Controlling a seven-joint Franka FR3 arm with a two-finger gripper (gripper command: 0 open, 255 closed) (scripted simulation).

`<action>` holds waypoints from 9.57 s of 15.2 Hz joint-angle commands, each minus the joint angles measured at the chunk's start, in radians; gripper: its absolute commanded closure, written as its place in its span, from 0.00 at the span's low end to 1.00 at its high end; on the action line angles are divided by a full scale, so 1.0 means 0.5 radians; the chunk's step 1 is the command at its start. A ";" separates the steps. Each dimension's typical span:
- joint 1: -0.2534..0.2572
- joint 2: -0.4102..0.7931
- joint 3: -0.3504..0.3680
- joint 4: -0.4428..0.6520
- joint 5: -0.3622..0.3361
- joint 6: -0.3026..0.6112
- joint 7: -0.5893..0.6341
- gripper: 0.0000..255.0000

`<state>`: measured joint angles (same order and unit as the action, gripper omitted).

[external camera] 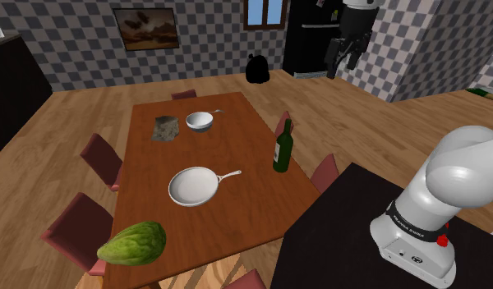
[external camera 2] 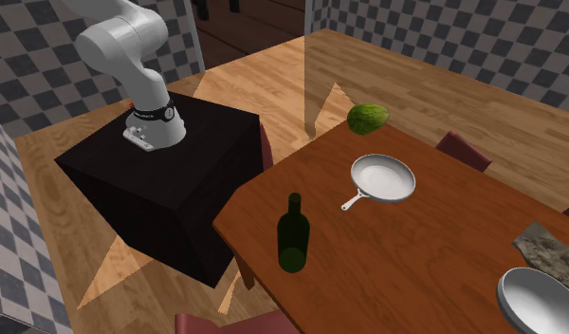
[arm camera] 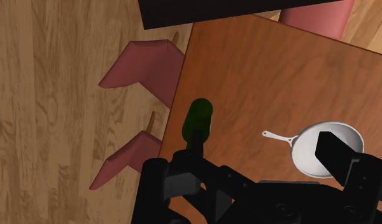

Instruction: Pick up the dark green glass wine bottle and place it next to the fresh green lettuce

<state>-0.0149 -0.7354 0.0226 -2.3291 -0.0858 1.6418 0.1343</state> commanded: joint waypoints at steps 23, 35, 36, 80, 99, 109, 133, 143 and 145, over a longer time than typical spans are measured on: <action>-0.061 1.309 -0.401 -0.010 0.004 1.326 -0.547 0.00; -0.142 2.062 -0.406 0.357 0.241 1.690 -0.856 0.00; -0.144 2.083 -0.403 0.356 0.246 1.712 -0.860 0.00; -0.121 1.752 -0.433 0.497 0.162 1.244 -0.815 1.00; -0.112 1.557 -0.434 0.789 0.122 0.762 -0.797 1.00; -0.109 1.514 -0.433 1.008 0.115 0.501 -0.798 1.00; -0.090 1.565 -0.415 1.668 0.125 -0.110 -0.778 1.00; 0.141 1.433 -0.190 1.288 0.086 0.123 -0.311 1.00; 0.185 1.434 -0.144 1.245 0.083 0.162 -0.220 1.00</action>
<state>0.0666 -0.0128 -0.0610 -1.6877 -0.0430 1.7092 -0.0005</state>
